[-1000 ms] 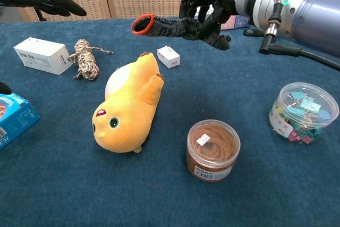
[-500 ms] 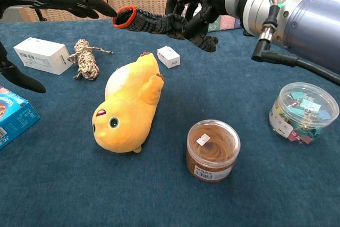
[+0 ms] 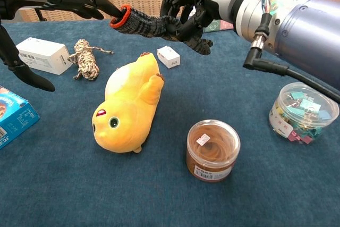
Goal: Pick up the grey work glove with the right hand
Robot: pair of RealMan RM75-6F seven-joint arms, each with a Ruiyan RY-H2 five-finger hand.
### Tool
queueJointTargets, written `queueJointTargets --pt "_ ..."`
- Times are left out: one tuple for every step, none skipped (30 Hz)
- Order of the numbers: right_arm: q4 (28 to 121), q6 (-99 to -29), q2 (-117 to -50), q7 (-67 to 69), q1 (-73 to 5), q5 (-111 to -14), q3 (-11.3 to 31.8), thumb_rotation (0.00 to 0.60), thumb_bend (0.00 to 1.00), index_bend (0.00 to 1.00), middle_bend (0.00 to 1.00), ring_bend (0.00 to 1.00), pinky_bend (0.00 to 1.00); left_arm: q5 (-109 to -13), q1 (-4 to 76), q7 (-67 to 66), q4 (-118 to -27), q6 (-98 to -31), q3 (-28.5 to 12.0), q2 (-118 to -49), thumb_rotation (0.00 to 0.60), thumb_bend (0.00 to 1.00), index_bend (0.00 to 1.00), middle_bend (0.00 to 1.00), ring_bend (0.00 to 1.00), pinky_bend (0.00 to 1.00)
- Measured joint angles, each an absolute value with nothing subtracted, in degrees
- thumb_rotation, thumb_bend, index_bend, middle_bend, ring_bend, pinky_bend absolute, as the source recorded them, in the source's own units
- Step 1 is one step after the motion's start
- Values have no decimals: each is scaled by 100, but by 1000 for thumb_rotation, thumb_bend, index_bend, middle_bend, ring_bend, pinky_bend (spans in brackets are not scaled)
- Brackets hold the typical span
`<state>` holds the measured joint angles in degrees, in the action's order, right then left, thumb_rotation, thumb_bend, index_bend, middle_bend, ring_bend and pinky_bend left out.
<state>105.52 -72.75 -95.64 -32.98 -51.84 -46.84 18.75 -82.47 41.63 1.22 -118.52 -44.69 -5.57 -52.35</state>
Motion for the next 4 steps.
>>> queueJointTargets --pt "10543 -7271 -9568 -3284 -5177 -4674 1881 600 588 460 424 393 525 -8225 4170 118 -11847 -4468 -558 -5237 600 0 0 0 0 0" --pt "10535 -7267 -9571 -3277 -5171 -4669 1887 600 589 460 424 393 524 -8212 4176 116 -11844 -4466 -558 -5237 600 0 0 0 0 0" --pt "10526 -7263 -9573 -3270 -5165 -4672 1890 600 589 460 424 393 524 -8200 4180 116 -11844 -4463 -558 -5237 600 0 0 0 0 0" --pt "10522 -7262 -9574 -3265 -5159 -4678 1895 600 589 459 424 393 524 -8185 4187 122 -11846 -4456 -556 -5237 600 0 0 0 0 0"
